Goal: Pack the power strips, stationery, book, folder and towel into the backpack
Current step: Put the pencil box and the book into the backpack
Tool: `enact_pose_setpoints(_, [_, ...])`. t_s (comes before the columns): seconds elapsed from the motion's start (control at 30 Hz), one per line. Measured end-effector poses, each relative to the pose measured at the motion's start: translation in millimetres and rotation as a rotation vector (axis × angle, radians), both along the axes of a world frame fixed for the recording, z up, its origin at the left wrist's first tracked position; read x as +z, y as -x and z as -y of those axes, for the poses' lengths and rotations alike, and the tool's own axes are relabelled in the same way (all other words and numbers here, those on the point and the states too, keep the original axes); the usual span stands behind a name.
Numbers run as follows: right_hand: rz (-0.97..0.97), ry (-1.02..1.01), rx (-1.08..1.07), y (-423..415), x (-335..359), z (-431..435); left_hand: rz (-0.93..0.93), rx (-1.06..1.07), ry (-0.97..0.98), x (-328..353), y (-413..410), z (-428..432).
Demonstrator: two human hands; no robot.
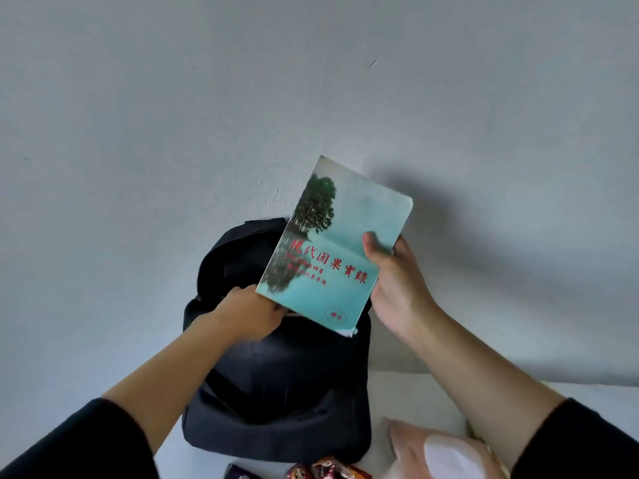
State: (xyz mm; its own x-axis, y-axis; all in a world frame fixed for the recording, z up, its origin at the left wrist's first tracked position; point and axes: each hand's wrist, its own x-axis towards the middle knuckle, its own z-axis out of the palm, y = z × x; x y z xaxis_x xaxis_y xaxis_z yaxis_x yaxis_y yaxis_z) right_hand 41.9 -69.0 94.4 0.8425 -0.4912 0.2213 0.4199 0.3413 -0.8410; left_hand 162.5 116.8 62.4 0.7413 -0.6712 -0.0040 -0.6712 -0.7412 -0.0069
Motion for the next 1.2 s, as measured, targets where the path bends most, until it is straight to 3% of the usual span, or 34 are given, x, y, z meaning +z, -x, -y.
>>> enact_pose_setpoints(0.23, [-0.01, 0.33, -0.251, -29.4, 13.1, -6.8, -0.216, -0.108, 0.081, -12.5, -20.6, -11.9])
enact_pose_setpoints(0.43, [-0.084, 0.651, -0.338, -40.5, 15.4, 5.2, -0.241, -0.195, 0.213, -16.2, -12.9, -26.4])
enact_pose_setpoints(0.7, [-0.178, 1.056, -0.252, -63.9, -3.9, -12.8, -0.265, -0.217, 0.548, -34.8, -25.2, -29.4])
enact_pose_setpoints(0.77, [-0.196, 1.044, -0.188, -70.1, -20.4, -21.1, -0.275, -0.233, 0.646, -36.8, -26.0, -30.4])
enact_pose_setpoints(0.87, [-0.218, 0.803, -0.084, -73.7, -41.8, -17.9, -0.285, -0.288, 0.876, -31.7, -32.8, -33.9])
enact_pose_setpoints(1.0, [-0.311, 0.609, 0.071, -62.9, -55.1, -11.4, -0.489, -0.144, 1.141, -19.6, -40.1, -46.2])
enact_pose_setpoints(1.07, [-0.282, 0.671, 0.013, -57.7, -48.5, -15.4, -0.464, -0.158, 1.103, -21.3, -43.6, -47.5])
enact_pose_setpoints(1.2, [-0.127, 0.987, -0.392, -54.2, -38.8, -13.9, -0.326, -0.205, 0.938, -17.8, -50.7, -43.6])
